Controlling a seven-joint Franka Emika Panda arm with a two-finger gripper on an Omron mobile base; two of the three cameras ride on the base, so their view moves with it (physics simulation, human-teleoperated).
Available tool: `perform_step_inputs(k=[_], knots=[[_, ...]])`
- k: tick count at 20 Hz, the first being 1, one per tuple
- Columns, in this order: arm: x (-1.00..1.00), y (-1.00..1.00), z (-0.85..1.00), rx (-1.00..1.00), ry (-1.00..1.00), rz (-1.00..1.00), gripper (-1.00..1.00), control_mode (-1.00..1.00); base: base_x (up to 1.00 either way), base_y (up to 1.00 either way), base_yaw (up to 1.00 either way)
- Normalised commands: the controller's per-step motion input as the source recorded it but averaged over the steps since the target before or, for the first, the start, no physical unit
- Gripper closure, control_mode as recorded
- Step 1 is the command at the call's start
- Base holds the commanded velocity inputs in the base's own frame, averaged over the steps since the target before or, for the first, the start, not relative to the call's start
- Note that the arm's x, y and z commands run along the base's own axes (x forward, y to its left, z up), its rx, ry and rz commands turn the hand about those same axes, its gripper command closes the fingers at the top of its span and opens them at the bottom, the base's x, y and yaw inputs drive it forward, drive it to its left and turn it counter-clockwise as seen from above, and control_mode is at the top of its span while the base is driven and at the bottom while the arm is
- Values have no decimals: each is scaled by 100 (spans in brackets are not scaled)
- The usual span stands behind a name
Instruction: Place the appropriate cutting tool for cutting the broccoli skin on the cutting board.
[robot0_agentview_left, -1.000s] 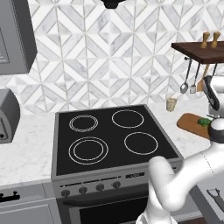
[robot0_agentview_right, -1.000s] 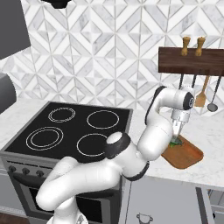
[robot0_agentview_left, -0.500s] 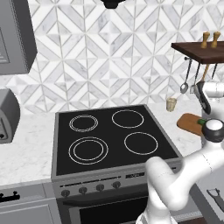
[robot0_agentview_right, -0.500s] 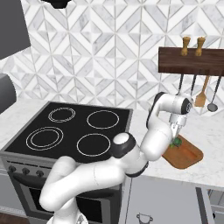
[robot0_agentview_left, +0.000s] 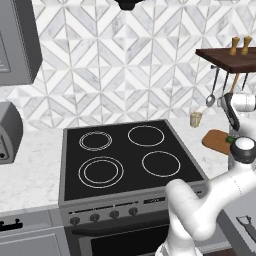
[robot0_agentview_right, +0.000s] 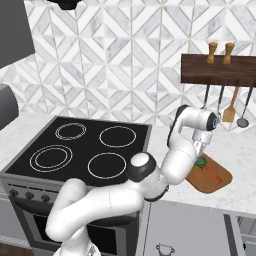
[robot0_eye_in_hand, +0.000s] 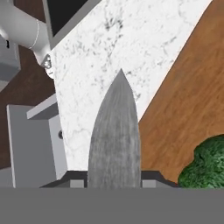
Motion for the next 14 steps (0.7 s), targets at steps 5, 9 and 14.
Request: perform_step_inputs(k=[5, 9, 14], knots=[[-5, 36, -3, 0, -2, 0, -100, -100, 0, 0, 0], [-28, 57, 2, 0, -10, 0, -100, -100, 0, 0, 0], [-43, 99, 0, 0, -11, 0, -100, -100, 0, 0, 0]])
